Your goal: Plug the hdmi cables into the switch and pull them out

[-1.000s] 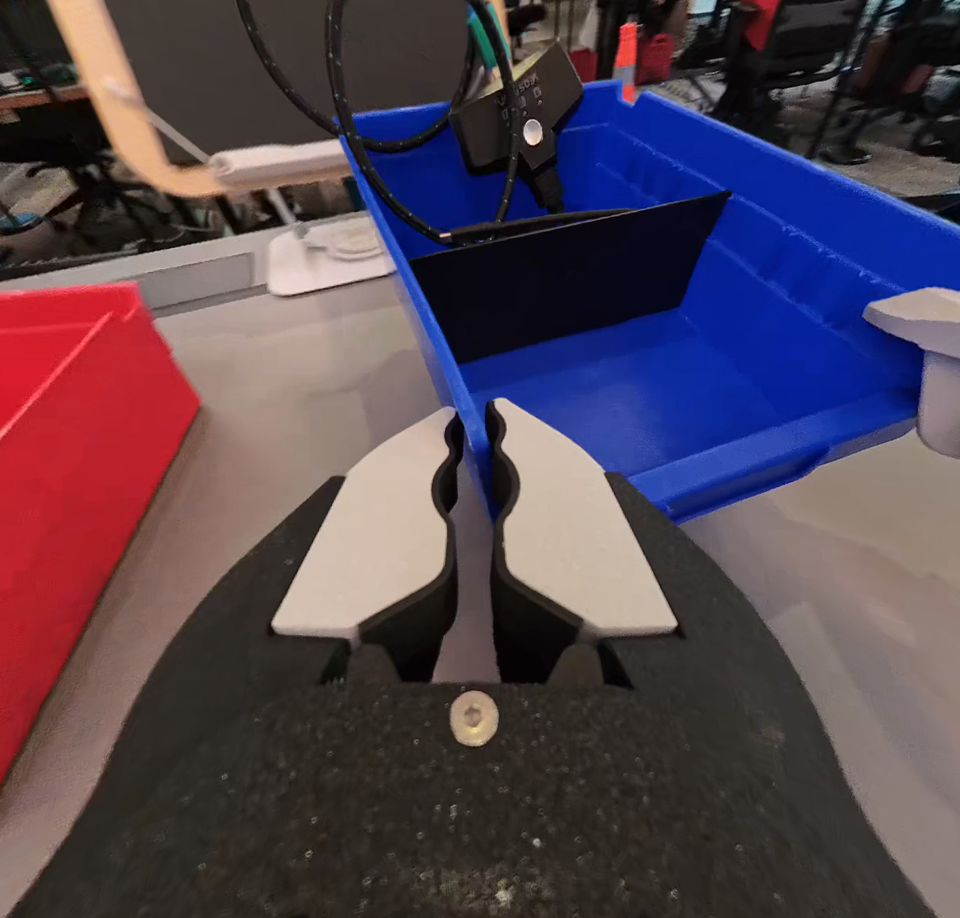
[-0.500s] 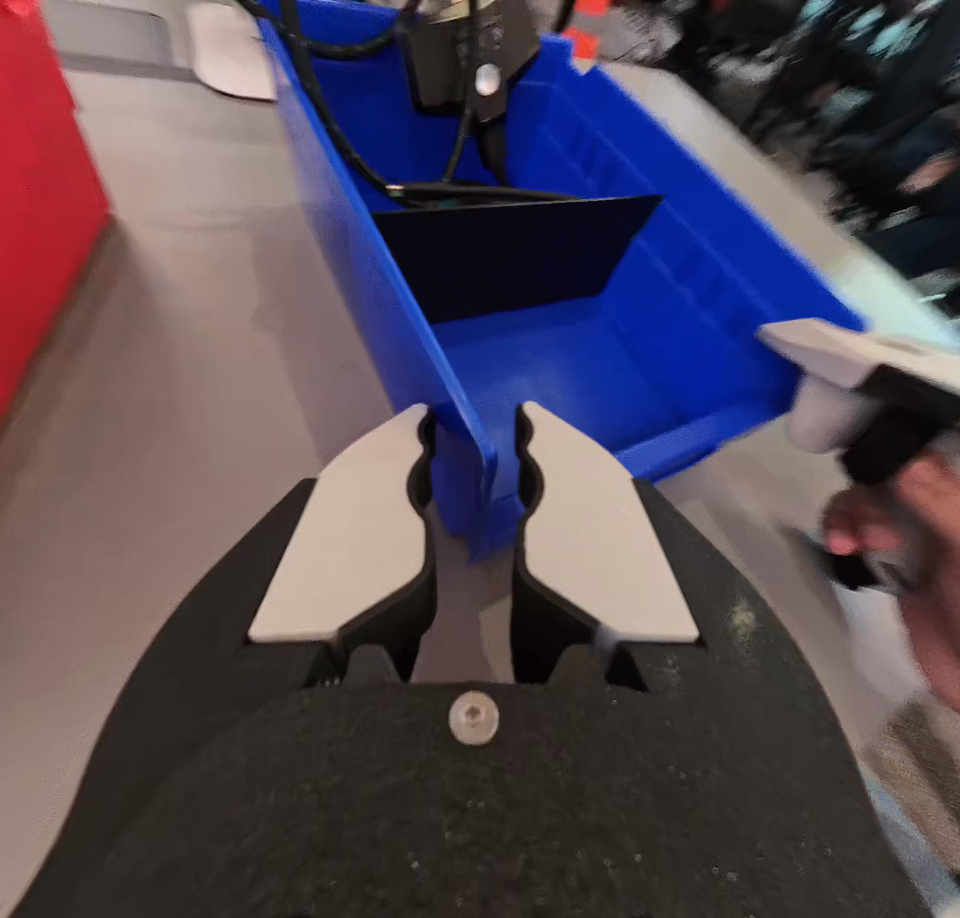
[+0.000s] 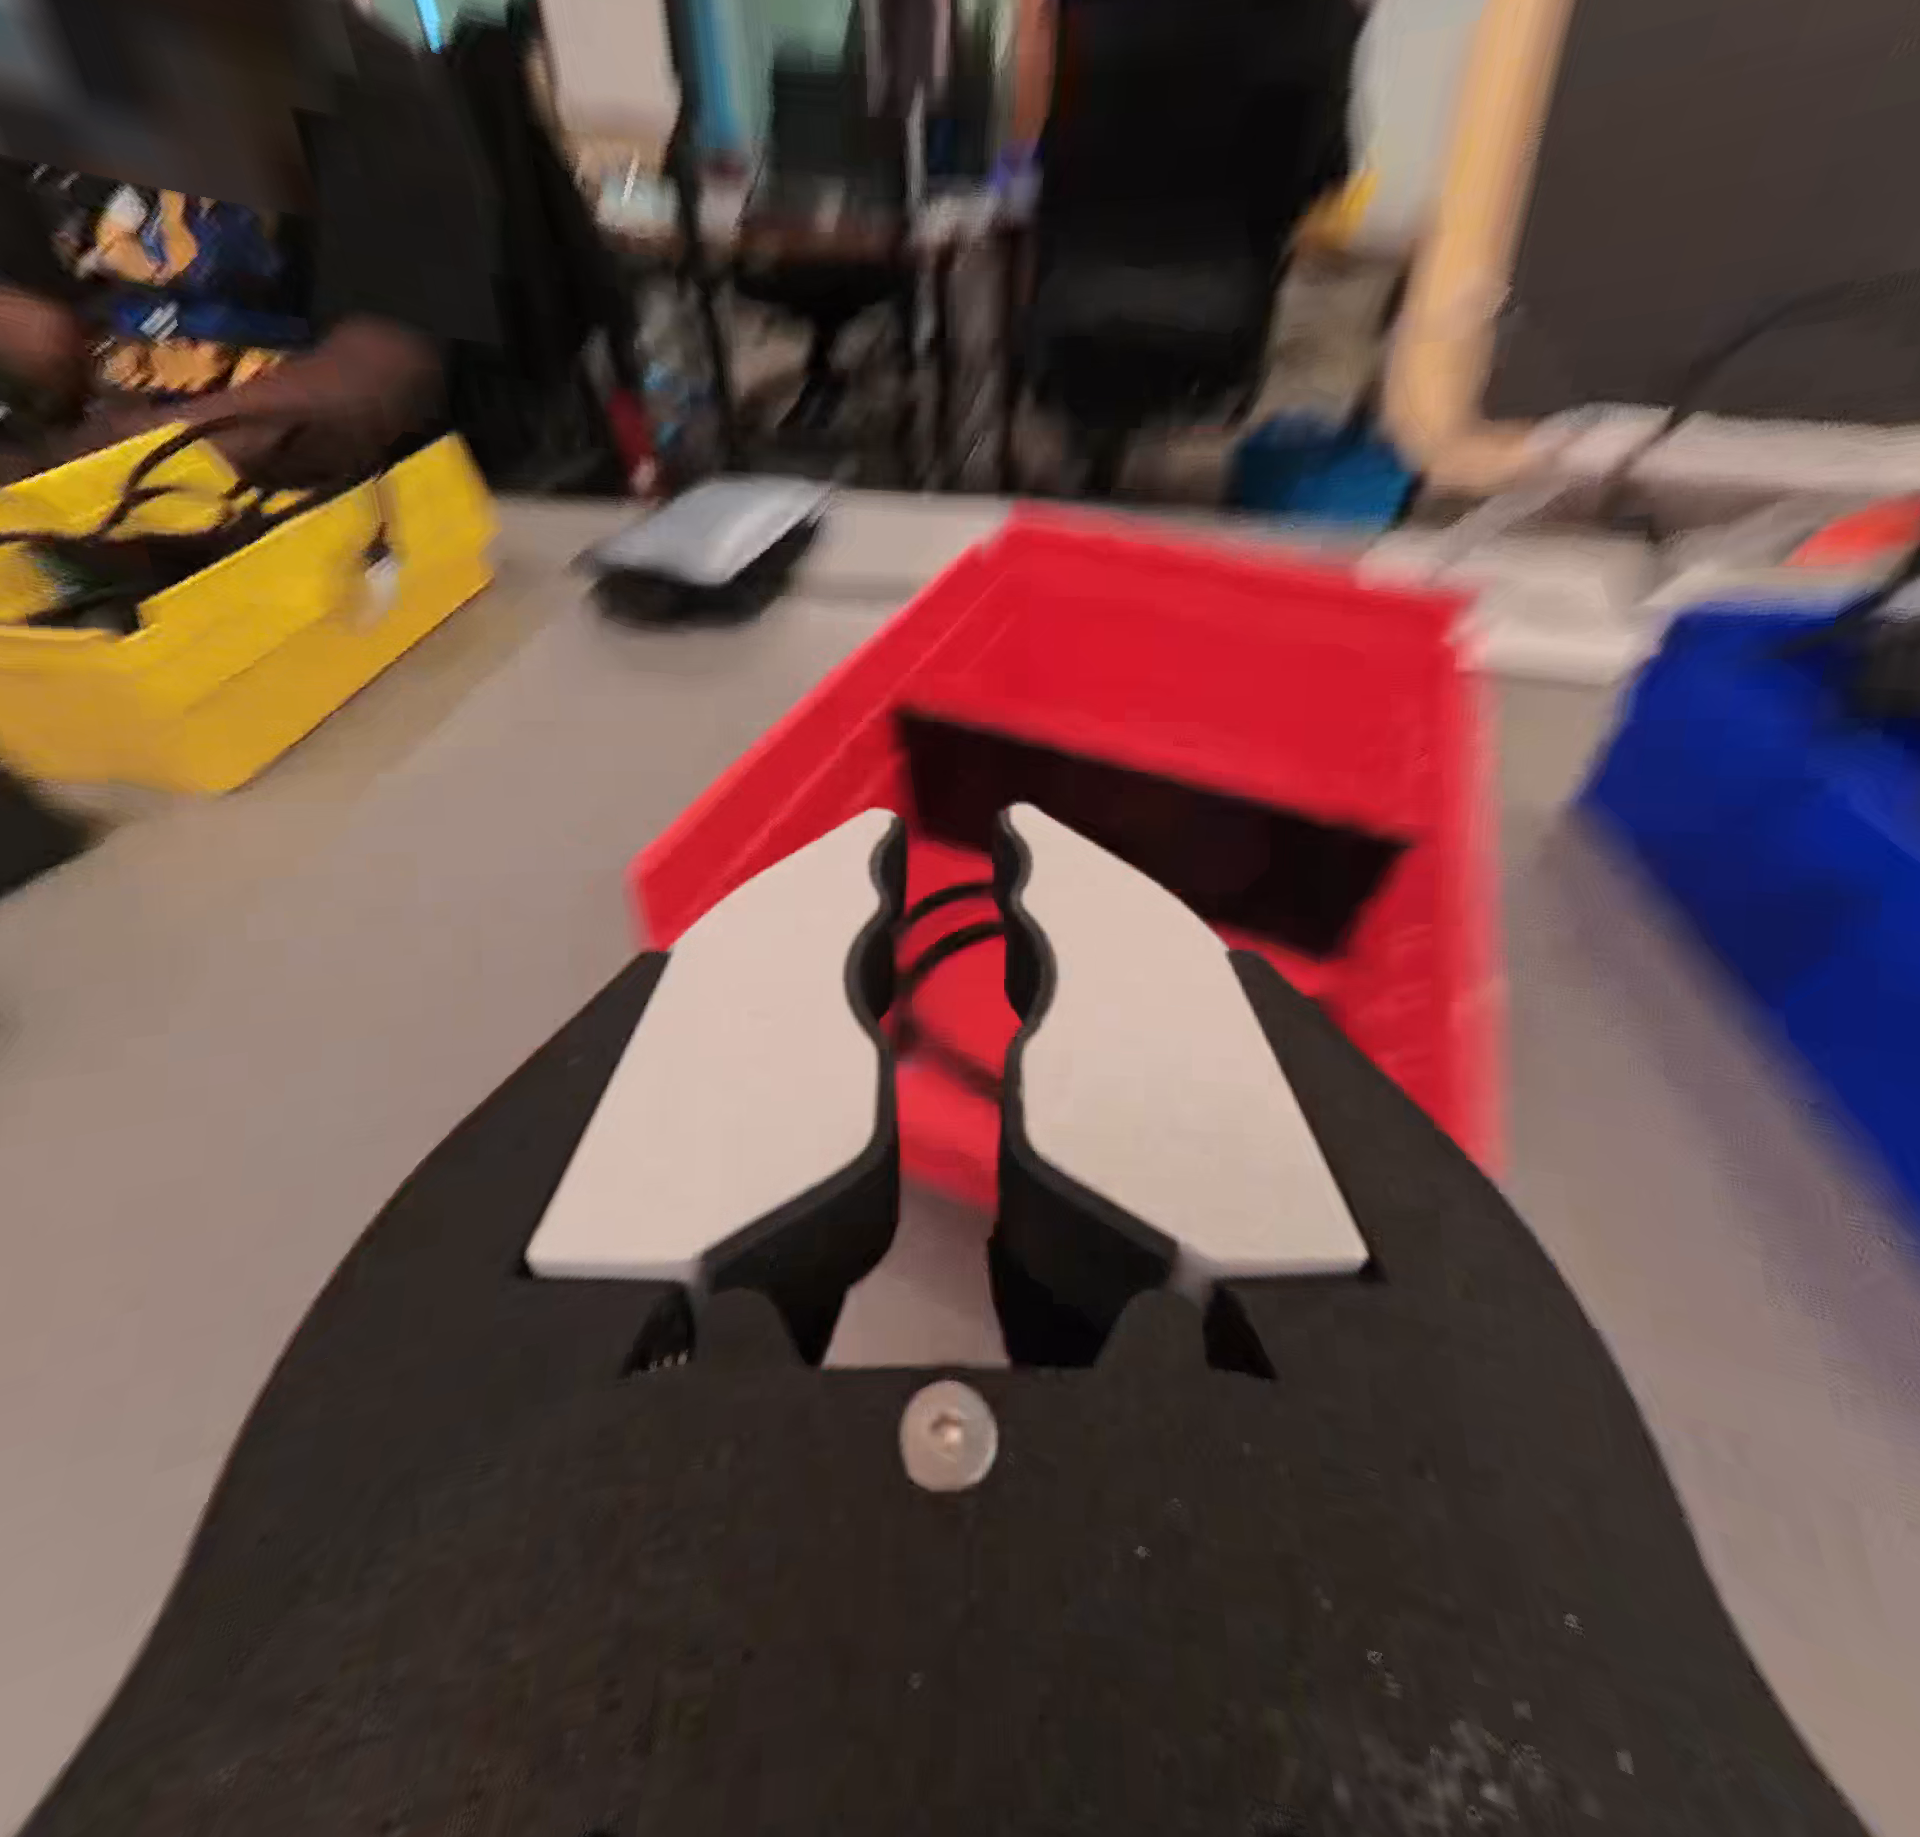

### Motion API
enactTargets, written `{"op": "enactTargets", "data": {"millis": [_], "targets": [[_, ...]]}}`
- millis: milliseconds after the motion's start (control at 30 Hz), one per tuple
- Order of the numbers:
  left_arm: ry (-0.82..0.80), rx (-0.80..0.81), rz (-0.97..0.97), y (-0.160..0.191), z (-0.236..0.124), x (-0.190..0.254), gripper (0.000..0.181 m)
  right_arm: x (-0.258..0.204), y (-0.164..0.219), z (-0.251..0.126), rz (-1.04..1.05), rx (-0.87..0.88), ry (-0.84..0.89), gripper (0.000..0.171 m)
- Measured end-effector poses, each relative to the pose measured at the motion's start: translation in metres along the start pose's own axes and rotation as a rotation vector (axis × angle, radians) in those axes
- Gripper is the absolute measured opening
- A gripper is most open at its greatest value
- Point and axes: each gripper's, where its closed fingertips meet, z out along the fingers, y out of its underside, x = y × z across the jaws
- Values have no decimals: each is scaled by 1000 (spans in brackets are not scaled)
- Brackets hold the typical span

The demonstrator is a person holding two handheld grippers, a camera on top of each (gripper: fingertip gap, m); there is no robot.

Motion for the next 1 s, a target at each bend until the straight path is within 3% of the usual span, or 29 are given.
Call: {"op": "enactTargets", "data": {"millis": [133,233,300,367,400,433,567,800,900,1000], "targets": [[35,-214,35,52,51,-59,27,-7,-3,-16,65,25,-59,16],[114,-275,18,78,76,-67,59,-35,-19,-26,117,87,-187,31],[162,-258,29,82,88,-64,55,-60,-30,-29,119,104,-257,32],[193,-202,1,75,95,-63,34,-92,-38,-26,107,90,-330,31],[209,-202,-12,74,95,-62,11,-111,-40,-23,94,74,-371,30],[234,-219,-25,75,94,-60,10,-131,-42,-20,81,50,-402,28],[295,-235,-38,83,68,-42,2,-215,-44,2,50,-59,-471,24],[156,-297,120,105,-13,-8,8,-338,-56,59,-9,-182,-397,37],[124,-308,118,113,-45,-2,8,-346,-54,84,39,-245,-240,44],[122,-311,82,119,-67,-2,9,-332,-56,95,-30,-263,-79,27]]}}
